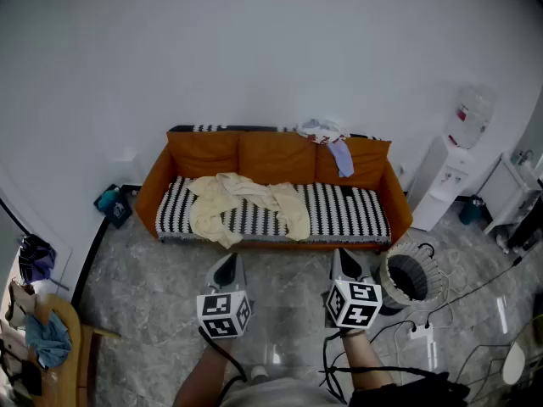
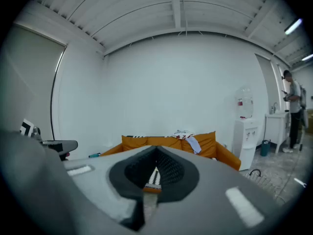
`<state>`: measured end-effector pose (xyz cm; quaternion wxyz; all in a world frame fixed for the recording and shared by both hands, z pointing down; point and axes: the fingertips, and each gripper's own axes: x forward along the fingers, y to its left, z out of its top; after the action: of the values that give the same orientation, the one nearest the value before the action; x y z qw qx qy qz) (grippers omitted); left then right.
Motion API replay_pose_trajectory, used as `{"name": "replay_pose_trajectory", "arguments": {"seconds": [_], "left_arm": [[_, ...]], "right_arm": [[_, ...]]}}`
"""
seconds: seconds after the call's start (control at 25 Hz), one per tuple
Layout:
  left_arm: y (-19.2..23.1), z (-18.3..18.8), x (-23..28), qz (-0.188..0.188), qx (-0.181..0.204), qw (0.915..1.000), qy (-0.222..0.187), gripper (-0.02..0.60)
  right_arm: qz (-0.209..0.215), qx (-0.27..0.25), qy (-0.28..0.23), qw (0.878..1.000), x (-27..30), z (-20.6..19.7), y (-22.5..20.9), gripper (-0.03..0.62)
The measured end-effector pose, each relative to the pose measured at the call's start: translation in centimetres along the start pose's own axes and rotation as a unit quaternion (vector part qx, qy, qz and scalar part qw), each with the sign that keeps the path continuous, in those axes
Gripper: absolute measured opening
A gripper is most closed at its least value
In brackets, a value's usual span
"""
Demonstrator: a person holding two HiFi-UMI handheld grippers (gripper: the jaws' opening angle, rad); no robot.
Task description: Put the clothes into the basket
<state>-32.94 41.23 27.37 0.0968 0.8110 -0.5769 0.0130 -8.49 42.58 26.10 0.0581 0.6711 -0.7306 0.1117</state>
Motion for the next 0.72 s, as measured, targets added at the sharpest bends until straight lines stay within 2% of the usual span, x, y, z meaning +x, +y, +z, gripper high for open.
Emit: {"name": "replay_pose_trajectory", "arguments": {"seconds": [0.2, 0.4, 0.72], "left_arm": [[0.9, 0.0, 0.0, -0.001, 0.001, 1.0, 0.0, -0.006], [1.7, -0.2, 0.4, -0.005, 0.003, 1.0, 0.004, -0.006], [3.8, -0.9, 1.4, -0.014, -0.003, 0.9998, 0.014, -0.006]], "right_arm": [[-0.001, -0.021, -0.001, 1.0, 0.3, -0.1, 1.2, 0.003], [0.0, -0.009, -0.011, 1.0, 0.9, -0.2, 2.0, 0.003], [-0.029, 0.003, 0.004, 1.0, 1.4, -1.4, 2.5, 0.003]]}}
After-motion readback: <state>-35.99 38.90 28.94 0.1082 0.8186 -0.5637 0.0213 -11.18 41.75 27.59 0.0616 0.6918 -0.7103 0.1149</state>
